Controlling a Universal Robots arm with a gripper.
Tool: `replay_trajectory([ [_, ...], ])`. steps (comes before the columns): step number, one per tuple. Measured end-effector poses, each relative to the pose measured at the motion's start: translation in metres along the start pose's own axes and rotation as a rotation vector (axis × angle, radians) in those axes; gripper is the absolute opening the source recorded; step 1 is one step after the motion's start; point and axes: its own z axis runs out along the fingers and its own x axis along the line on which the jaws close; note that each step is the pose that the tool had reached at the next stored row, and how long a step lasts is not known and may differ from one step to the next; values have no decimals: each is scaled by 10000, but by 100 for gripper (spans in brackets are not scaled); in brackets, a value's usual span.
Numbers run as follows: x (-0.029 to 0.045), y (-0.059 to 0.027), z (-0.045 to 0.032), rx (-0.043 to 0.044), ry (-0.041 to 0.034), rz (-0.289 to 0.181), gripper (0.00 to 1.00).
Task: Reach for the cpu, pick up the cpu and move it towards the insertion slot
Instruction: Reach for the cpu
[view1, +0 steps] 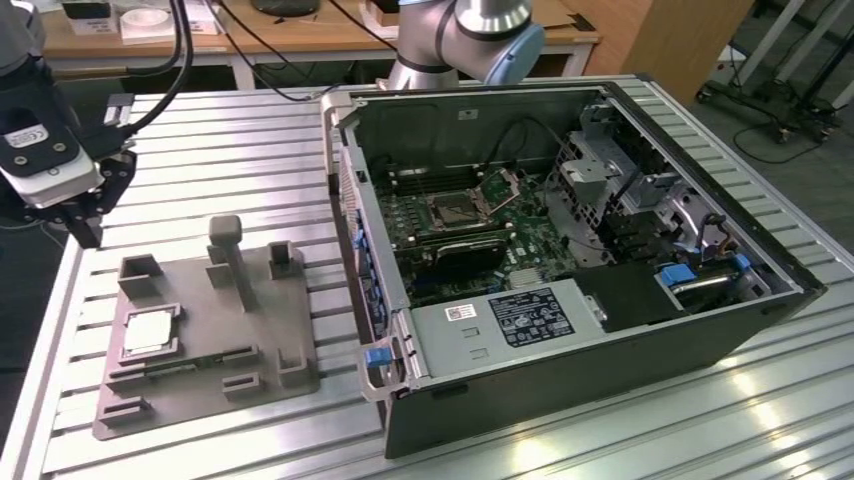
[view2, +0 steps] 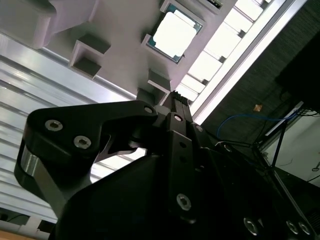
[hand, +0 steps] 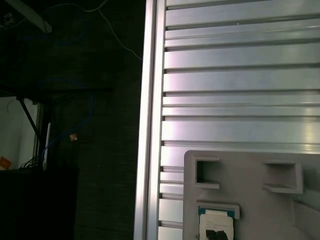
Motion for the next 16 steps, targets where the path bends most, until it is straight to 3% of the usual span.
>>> replay_trajectory([
  [16,137,-48,67,0,0,1,11],
])
